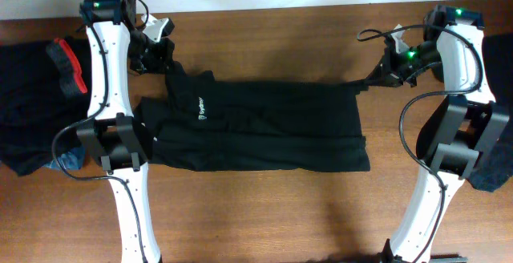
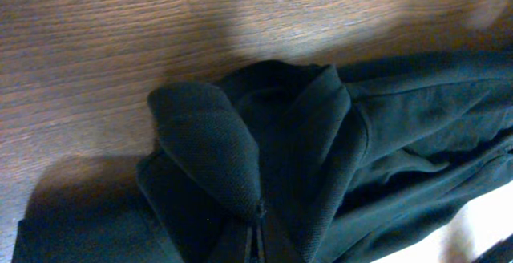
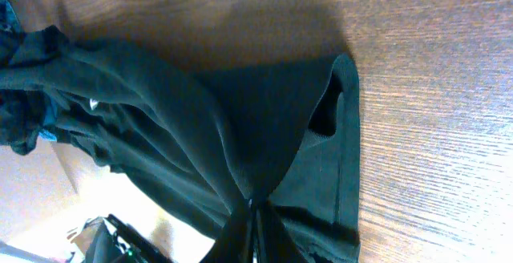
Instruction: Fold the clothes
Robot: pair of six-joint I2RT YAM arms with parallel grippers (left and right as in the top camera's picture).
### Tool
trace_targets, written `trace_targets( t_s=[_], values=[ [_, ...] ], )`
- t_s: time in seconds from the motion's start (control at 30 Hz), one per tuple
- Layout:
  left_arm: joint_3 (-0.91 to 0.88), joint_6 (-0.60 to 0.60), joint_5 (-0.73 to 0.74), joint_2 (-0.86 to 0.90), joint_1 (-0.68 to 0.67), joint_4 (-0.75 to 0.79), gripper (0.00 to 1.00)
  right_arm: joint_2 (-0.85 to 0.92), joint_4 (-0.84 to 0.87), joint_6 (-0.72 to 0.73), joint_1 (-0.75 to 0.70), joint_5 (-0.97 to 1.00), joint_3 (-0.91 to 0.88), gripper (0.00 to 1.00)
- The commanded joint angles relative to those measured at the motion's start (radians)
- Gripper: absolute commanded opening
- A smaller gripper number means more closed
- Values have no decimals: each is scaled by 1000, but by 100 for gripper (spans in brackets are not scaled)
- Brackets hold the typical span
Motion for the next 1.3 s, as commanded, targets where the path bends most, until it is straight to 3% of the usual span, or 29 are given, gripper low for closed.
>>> trace_targets(
  t_s=[0.0,0.27,0.53,0.77,1.07,1.27],
  values=[
    [18,-50,-81,-59,3,-4,0,-47,-16,-34,2,-20,23,4],
    [-61,-95,-86,-172,3,-4,0,-47,-46,-34,2,26,23,4],
    [-412,-92,-117,-261,-6,-4,1,-47,-120,-79,2,87,23,4],
    [-577,-60,-149,-261,-22,-4,0,-47,-164,-78,2,172,22,4],
    [-605,-39,-203,-261,-21,-4,0,-47,-183,-78,11,253,-52,4],
    [-618,-91,-280,-261,-22,-5,1,-47,-169,-78,49,307,-119,4]
  ],
)
